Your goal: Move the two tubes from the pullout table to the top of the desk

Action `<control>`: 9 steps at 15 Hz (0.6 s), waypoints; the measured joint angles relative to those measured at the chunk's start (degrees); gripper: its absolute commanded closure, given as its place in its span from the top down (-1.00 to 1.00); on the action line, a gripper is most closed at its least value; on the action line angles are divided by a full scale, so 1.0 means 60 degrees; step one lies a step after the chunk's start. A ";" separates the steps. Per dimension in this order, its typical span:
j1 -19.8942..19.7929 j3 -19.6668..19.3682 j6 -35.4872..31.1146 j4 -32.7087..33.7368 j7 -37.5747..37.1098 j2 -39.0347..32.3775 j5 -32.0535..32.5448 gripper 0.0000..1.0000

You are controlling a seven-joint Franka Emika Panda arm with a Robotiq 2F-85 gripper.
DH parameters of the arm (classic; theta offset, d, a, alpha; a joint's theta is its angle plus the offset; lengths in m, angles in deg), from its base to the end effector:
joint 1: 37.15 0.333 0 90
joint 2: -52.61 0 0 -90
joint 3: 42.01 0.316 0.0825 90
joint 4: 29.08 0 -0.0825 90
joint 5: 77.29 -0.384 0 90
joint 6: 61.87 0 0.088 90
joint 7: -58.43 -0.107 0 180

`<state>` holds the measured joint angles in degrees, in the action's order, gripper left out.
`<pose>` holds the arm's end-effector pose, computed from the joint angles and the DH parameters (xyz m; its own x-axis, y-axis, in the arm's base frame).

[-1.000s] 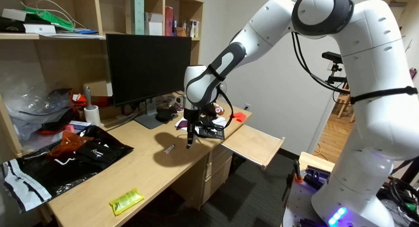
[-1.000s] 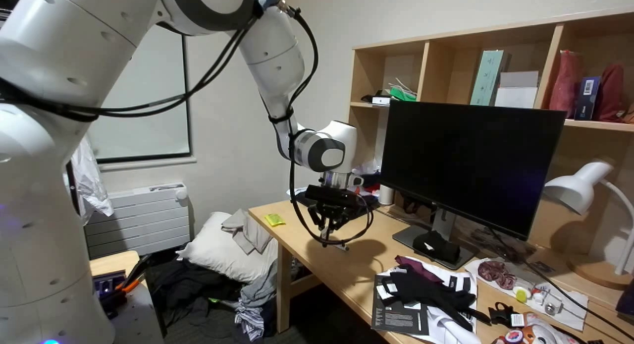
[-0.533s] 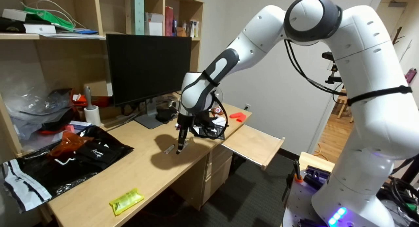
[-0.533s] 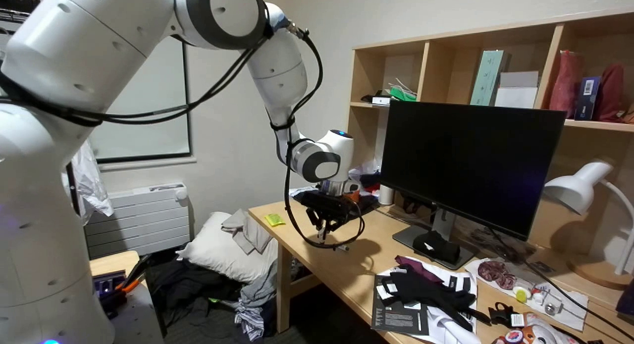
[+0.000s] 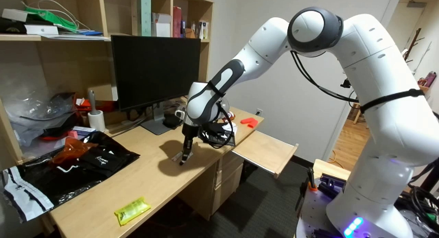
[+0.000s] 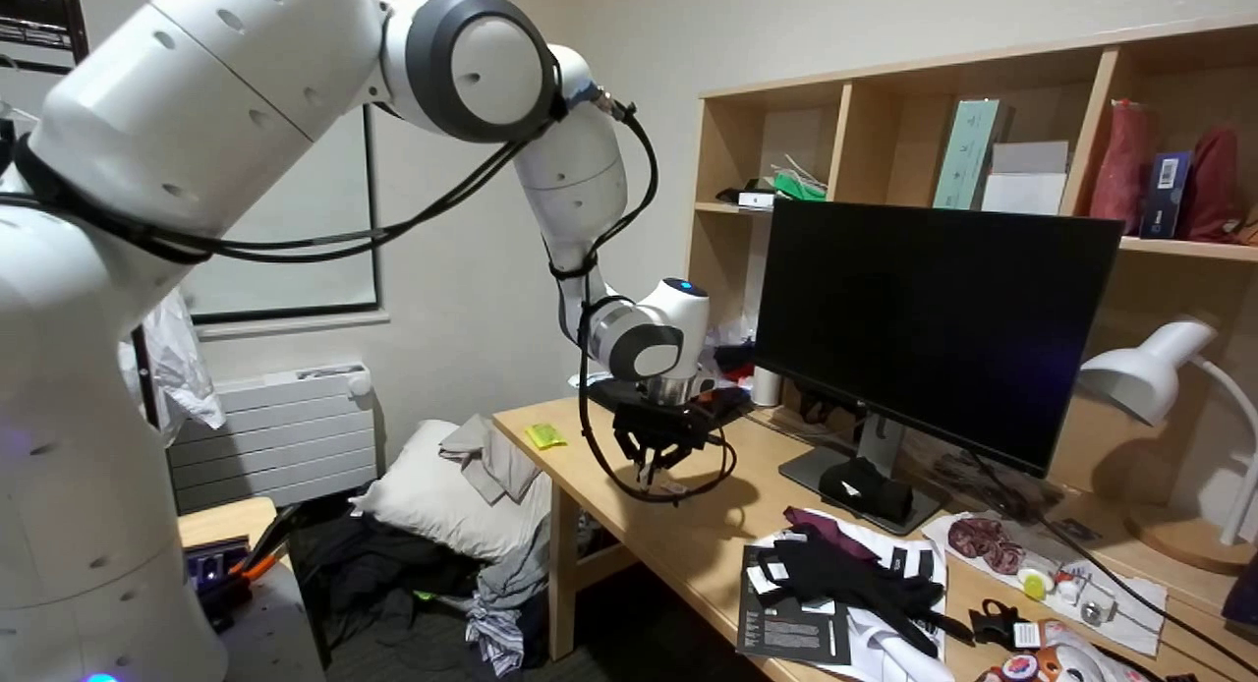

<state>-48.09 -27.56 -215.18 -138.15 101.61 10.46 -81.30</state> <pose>0.6257 0.0320 0.1239 0.7697 0.6162 0.1670 0.6361 -0.7623 -0.1192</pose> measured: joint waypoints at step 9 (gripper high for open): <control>-0.0092 -0.0047 0.0013 0.0337 0.0438 -0.0260 0.0008 0.41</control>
<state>-48.64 -27.84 -215.10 -136.12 104.23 8.91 -81.25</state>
